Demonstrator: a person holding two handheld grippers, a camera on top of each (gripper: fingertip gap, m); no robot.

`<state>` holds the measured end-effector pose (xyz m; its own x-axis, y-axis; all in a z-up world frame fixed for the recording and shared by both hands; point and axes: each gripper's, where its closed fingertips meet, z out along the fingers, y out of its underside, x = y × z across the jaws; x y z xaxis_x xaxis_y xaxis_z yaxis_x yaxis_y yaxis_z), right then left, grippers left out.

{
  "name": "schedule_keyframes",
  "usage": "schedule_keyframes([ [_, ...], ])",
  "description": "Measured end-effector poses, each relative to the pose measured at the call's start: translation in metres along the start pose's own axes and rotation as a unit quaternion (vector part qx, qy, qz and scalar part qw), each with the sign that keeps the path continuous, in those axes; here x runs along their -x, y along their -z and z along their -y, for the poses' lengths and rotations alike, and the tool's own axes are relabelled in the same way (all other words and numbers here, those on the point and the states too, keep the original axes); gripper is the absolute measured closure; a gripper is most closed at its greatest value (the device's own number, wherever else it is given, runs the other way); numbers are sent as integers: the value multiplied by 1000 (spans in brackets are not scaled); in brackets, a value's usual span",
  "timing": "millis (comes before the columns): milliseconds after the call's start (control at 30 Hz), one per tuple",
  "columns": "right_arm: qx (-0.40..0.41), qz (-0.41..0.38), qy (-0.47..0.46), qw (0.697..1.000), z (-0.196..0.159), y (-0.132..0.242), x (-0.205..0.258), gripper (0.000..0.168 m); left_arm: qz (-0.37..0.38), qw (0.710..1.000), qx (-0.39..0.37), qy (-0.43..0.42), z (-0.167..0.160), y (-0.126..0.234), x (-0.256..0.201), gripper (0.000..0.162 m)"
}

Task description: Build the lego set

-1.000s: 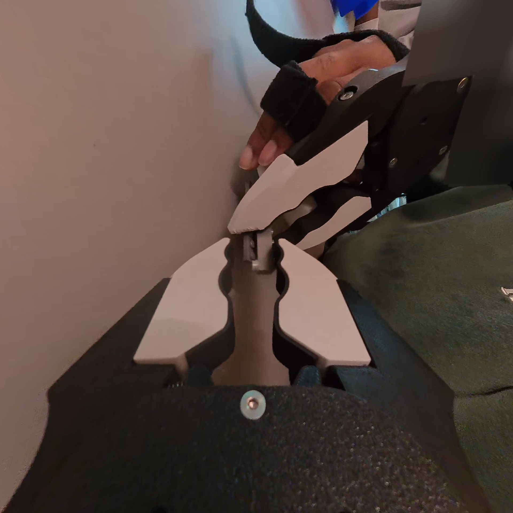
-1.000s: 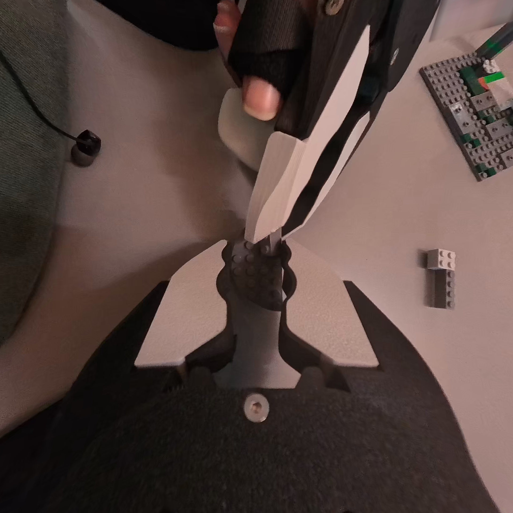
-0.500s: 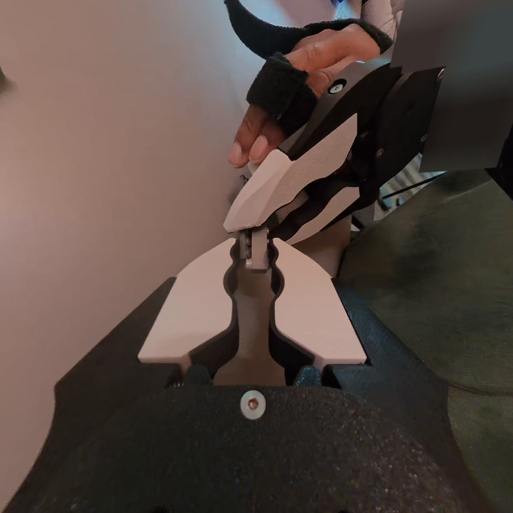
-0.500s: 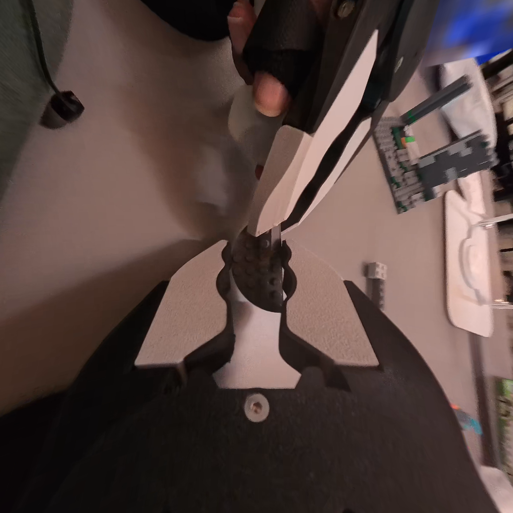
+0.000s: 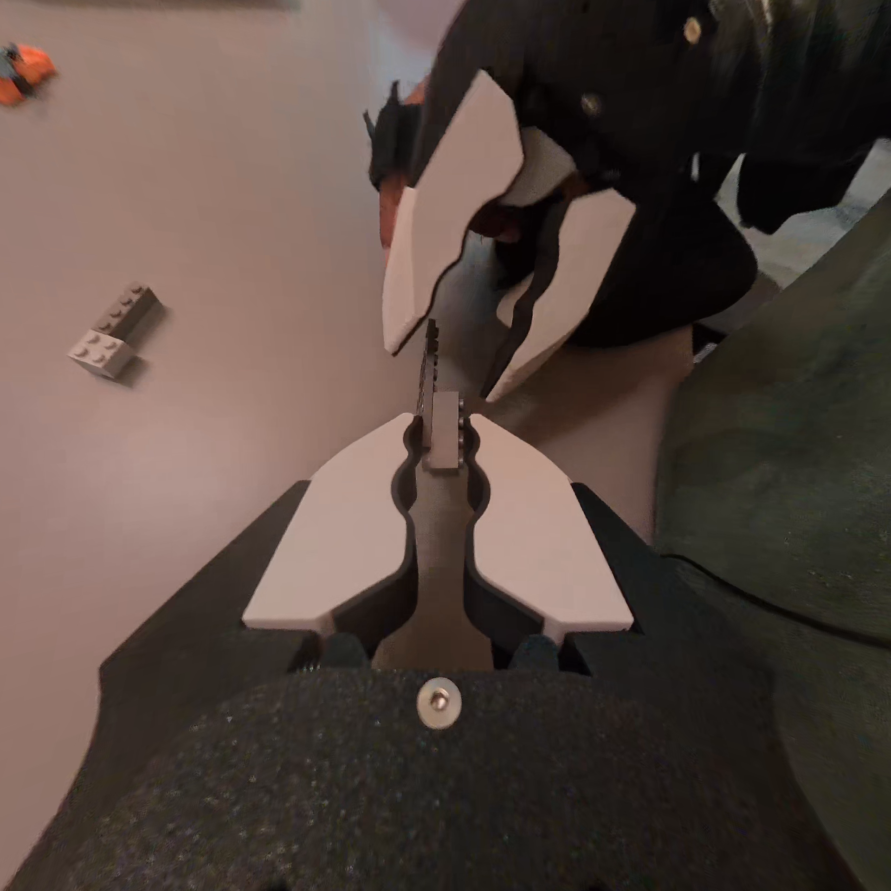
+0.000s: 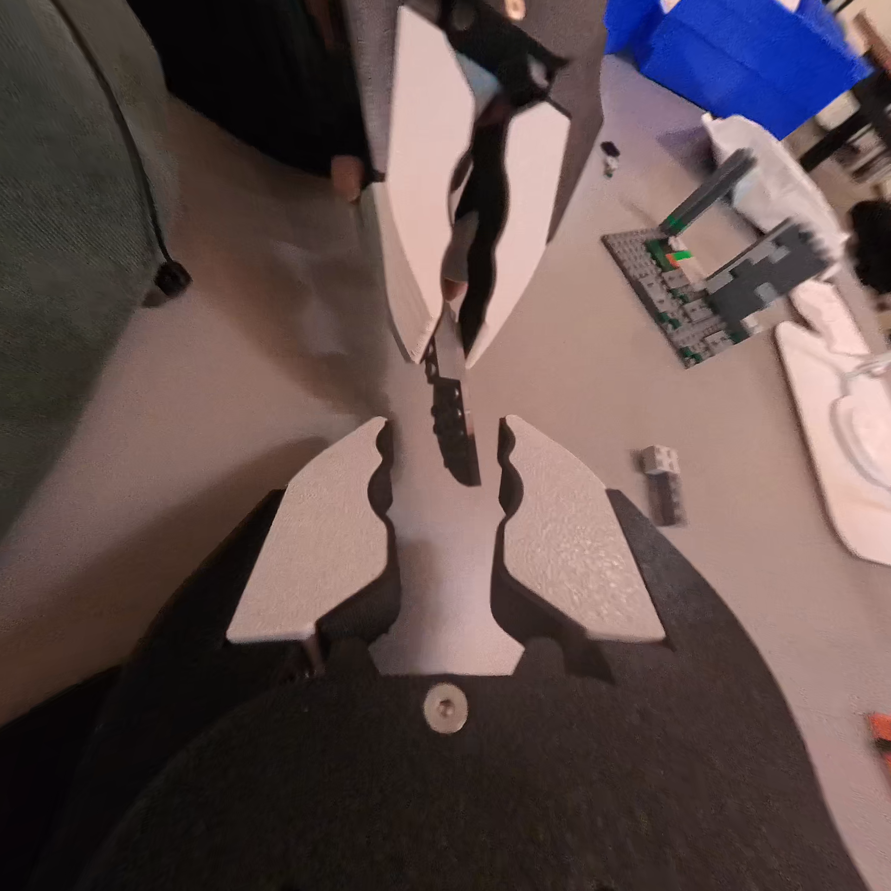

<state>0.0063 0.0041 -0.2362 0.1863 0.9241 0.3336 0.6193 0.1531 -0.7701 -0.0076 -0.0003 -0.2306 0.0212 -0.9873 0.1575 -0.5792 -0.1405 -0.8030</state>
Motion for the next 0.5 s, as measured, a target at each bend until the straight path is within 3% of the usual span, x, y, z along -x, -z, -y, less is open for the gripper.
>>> schedule_keyframes([
  [133,-25,58,-88,994,1,4,-2,126,26,998,-4,-49,3,3,-2,146],
  [300,-24,91,-104,990,3,-4,3,131,43,996,-6,-81,4,4,-2,146],
  [500,-32,134,-151,979,8,-8,5,163,15,998,-21,-65,0,6,-6,146],
])
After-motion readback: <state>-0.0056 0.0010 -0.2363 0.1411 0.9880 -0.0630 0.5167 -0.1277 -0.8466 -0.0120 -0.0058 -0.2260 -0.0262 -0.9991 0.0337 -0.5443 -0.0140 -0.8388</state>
